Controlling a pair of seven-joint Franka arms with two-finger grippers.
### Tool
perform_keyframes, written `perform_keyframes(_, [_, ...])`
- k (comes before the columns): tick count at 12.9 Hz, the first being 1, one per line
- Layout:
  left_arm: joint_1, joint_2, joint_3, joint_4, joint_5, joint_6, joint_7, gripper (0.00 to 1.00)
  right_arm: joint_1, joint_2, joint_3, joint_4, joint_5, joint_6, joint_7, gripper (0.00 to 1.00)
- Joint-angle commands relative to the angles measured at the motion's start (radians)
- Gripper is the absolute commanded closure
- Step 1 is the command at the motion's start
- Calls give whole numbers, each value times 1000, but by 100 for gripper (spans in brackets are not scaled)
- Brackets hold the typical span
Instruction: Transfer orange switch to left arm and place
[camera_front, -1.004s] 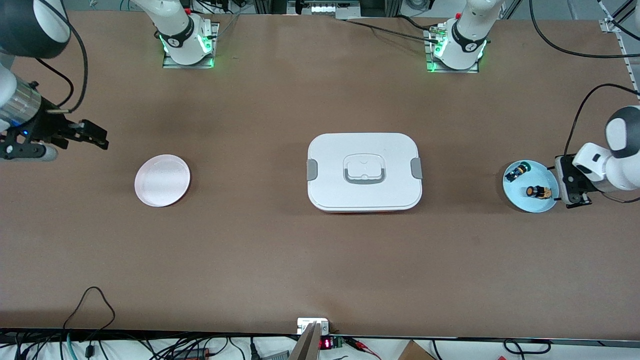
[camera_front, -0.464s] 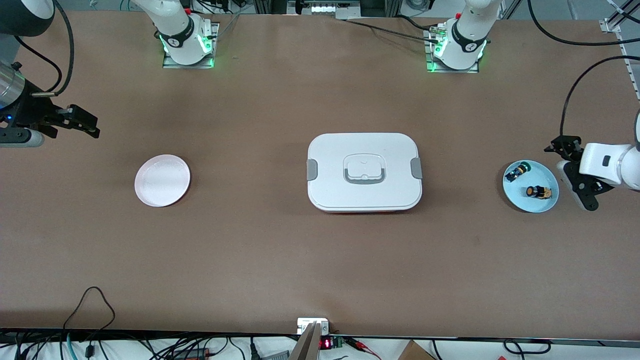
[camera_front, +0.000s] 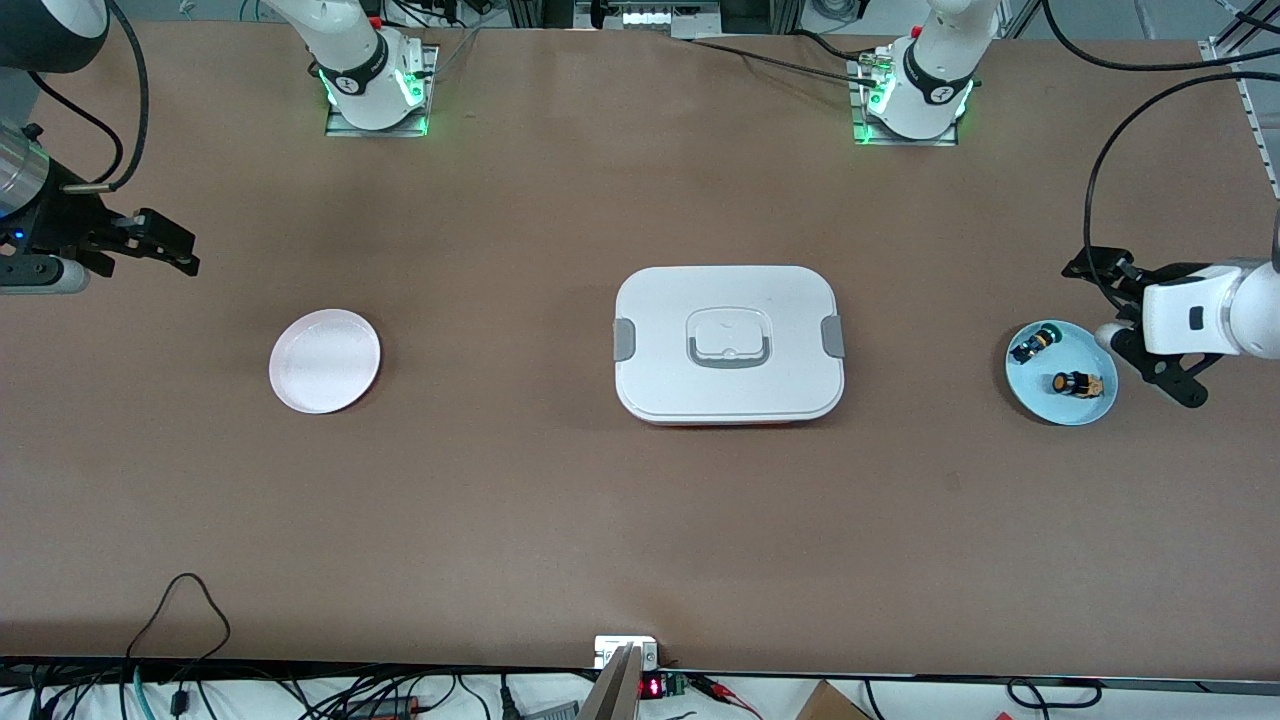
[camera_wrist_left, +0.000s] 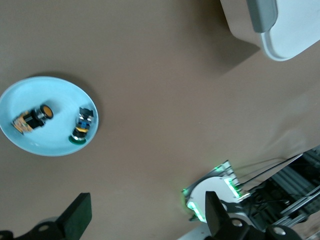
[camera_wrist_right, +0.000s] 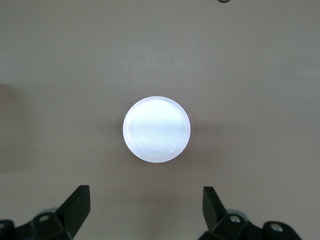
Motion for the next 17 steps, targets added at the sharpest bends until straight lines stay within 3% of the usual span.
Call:
perform_keyframes(1, [-35,-50,23,19,-26,-25,-41,0,-14,3,13,23,8,-26,-25,0])
perform_keyframes(3, [-94,-124,71,1,-41,-14,-65,0,-12,3,13,23,7,-35,-25,0])
perform_keyframes(5, [-211,-229,225,-66,-157,22,-210,0,-14,4,13,29,7,-35,-25,0])
perform_keyframes(7, [-326,-326,368,-173,-202,160,-347,0,-14,3,13,29,7,-34,-27,0])
perform_keyframes(11, [-547,-397,605,-252,-216,281,-392,0,-14,3,11,35,7,-38,-28,0])
perform_keyframes(14, [-560,-524,617,-436,-253,458,-623,0,-14,3,13,35,7,-38,-27,0])
perform_keyframes(15, [-561,-562,617,-488,-248,496,-597,0,-14,4,13,35,7,-38,-24,0])
perform_keyframes(17, [-563,-581,619,-505,-237,516,-459,0,-12,15,13,35,7,-38,-27,0])
